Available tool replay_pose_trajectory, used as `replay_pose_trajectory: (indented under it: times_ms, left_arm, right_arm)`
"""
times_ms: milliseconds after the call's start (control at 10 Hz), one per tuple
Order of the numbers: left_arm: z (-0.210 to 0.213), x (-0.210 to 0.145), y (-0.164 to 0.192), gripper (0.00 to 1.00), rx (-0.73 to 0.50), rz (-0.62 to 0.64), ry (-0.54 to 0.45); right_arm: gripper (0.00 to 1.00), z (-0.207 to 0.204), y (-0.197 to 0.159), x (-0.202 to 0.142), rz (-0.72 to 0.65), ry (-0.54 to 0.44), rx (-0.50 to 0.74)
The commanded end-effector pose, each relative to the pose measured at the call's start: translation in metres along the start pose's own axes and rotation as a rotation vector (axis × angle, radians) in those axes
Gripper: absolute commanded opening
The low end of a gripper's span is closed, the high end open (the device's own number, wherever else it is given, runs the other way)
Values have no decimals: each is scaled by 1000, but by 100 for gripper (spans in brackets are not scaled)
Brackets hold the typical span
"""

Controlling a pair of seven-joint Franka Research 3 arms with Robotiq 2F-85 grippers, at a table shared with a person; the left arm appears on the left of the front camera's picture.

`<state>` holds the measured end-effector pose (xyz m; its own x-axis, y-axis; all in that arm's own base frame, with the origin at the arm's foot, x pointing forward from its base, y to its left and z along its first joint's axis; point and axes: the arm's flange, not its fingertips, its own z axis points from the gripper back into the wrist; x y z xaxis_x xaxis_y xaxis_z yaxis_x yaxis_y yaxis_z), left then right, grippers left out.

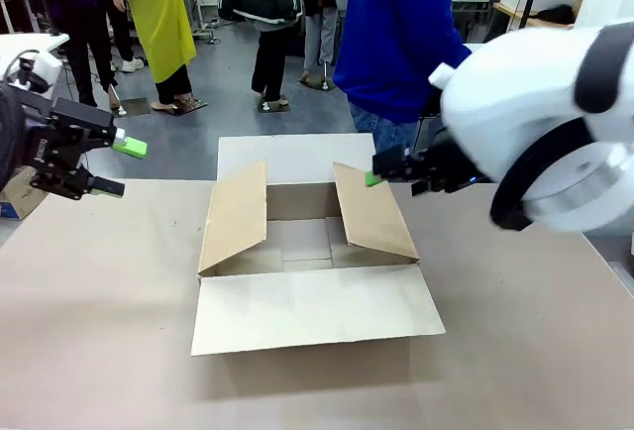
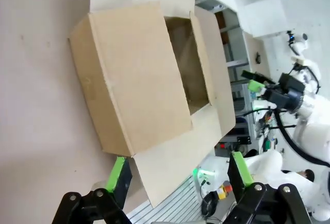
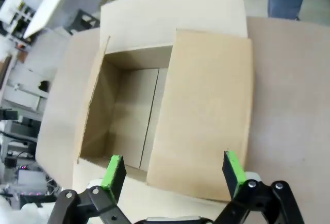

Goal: Pack the gift set into the box.
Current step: Place both hands on the side flaps of the Package Box and spread them outward.

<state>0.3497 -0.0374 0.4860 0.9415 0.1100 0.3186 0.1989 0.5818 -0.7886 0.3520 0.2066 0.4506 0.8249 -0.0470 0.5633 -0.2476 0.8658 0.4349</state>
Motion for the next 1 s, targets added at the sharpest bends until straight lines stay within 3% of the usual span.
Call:
replay_pose_trajectory:
  times_ms: [0, 100, 200, 400, 500, 700, 900]
  left_arm:
    - [16, -2, 9, 98, -24, 24, -3]
    - [16, -2, 9, 98, -24, 24, -3]
    - [16, -2, 9, 98, -24, 24, -3]
    - [18, 1, 12, 98, -20, 23, -18]
    - [20, 4, -4, 98, -74, 53, -17]
    - [-28, 23, -68, 98, 270, -48, -162]
    - [-93, 25, -128, 98, 509, -209, -51]
  right_arm:
    - [100, -27, -20, -15, -93, 47, 63]
    - [100, -24, -21, -21, -110, -13, 43]
    - [100, -16, -3, -11, -44, 25, 11]
    - [100, -16, -3, -11, -44, 25, 11]
    - [100, -16, -3, -11, -44, 25, 11]
    - [100, -16, -3, -11, -44, 25, 11]
    - [100, -16, -3, -11, -44, 25, 11]
